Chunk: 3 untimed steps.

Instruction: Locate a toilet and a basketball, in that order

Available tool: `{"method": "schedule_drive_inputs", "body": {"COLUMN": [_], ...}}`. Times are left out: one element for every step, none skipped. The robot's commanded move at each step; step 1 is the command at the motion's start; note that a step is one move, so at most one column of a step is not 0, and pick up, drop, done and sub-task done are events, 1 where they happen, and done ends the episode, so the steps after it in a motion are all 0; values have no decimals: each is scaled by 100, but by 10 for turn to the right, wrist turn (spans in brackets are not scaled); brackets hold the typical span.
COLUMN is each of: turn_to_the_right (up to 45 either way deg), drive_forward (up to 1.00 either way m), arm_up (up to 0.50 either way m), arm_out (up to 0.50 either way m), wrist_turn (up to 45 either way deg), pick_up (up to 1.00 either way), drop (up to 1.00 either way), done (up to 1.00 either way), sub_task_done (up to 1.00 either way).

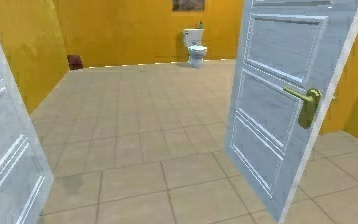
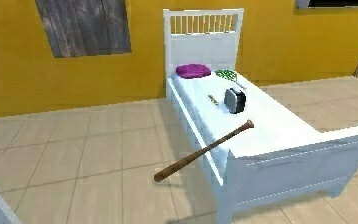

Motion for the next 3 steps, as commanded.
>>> {"method": "schedule_drive_inputs", "body": {"turn_to_the_right": [0, 0, -390], "drive_forward": [100, 95, 0], "arm_up": [0, 0, 0], "arm_out": [0, 0, 0], "wrist_turn": [0, 0, 0], "pick_up": [0, 0, 0], "drop": [0, 0, 0], "done": [0, 0, 0], "sub_task_done": [0, 0, 0]}}
